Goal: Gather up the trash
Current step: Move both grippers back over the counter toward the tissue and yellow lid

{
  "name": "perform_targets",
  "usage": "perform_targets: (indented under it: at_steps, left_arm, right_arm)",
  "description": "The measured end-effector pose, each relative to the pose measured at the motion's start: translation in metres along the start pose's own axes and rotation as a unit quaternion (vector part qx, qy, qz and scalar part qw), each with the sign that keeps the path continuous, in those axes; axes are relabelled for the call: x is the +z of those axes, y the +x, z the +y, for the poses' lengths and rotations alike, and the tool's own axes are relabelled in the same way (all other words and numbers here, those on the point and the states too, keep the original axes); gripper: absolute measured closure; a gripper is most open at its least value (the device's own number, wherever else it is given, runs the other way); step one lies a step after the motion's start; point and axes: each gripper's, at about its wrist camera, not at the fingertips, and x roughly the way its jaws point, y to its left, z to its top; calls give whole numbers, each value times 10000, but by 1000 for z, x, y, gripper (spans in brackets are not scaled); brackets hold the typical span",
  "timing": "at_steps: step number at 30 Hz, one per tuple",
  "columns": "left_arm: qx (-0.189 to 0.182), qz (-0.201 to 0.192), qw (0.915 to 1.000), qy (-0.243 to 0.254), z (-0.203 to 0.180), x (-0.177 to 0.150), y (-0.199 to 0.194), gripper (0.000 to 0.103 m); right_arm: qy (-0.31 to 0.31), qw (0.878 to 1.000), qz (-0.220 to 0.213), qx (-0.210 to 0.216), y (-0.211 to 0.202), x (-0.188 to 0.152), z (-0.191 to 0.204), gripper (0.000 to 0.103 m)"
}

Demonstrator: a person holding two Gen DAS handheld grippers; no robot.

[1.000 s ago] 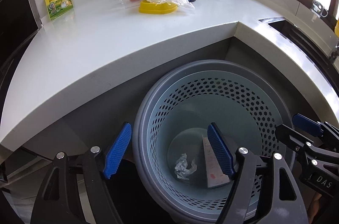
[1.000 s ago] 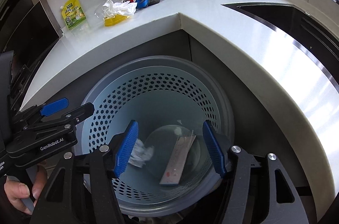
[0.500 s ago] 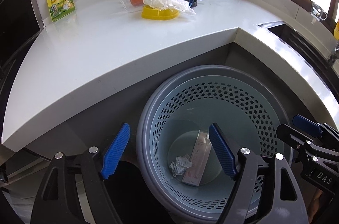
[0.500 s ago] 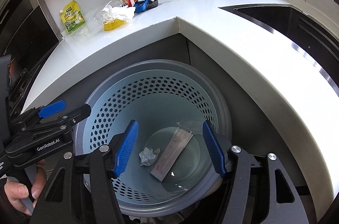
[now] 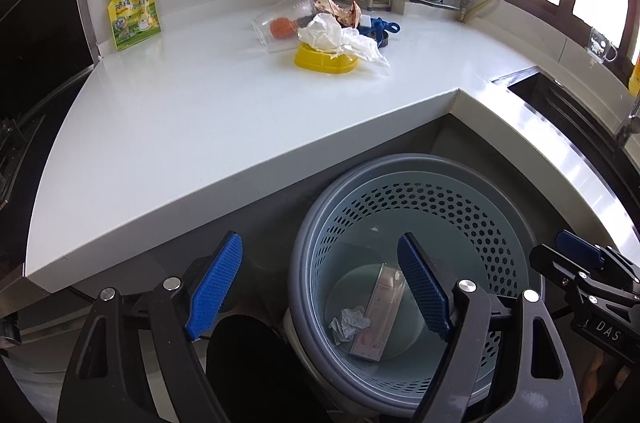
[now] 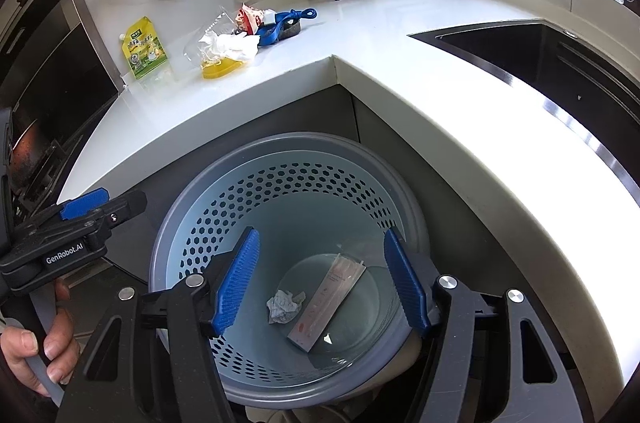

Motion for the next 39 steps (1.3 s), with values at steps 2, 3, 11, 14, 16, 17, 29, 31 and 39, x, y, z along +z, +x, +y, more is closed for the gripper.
perform_targets:
  at_steps: [2,3,11,14,16,17,29,31,39]
  left_arm:
    - [2,-70,10000,-10,1,4,-3,21]
    - [7,-105,9999,-14,2,6,-4,21]
    - [143,-392,9991,-60,9,27,-6,17]
    - [235,-537,9982,-79,15,41,-5,13]
    - [271,-594,9978,-107,20,52,-2,13]
    - [294,-628,9975,-127,23,58,0,12]
    - [509,-834,9943,-431,56,118,33,10]
    - [537,-797,9943,-458,60,124,40,10]
    - [679,-705,9933,-612,83,133,57,9]
  right_arm:
    - [-28,10000,-37,20,-1,2,1,41]
    - [-35,10000,-71,36,-1,3,1,40]
    - [-109,9993,-337,122,2,26,5,38]
    - [-170,9990,-395,121,9,42,7,37]
    - [-218,9986,-452,147,14,53,10,37]
    - [-247,9984,-480,152,16,60,12,37]
    - [-576,9966,-551,184,59,130,40,36]
    - [-621,9964,-521,233,70,138,46,36]
    - [-816,9943,-508,453,104,168,82,36]
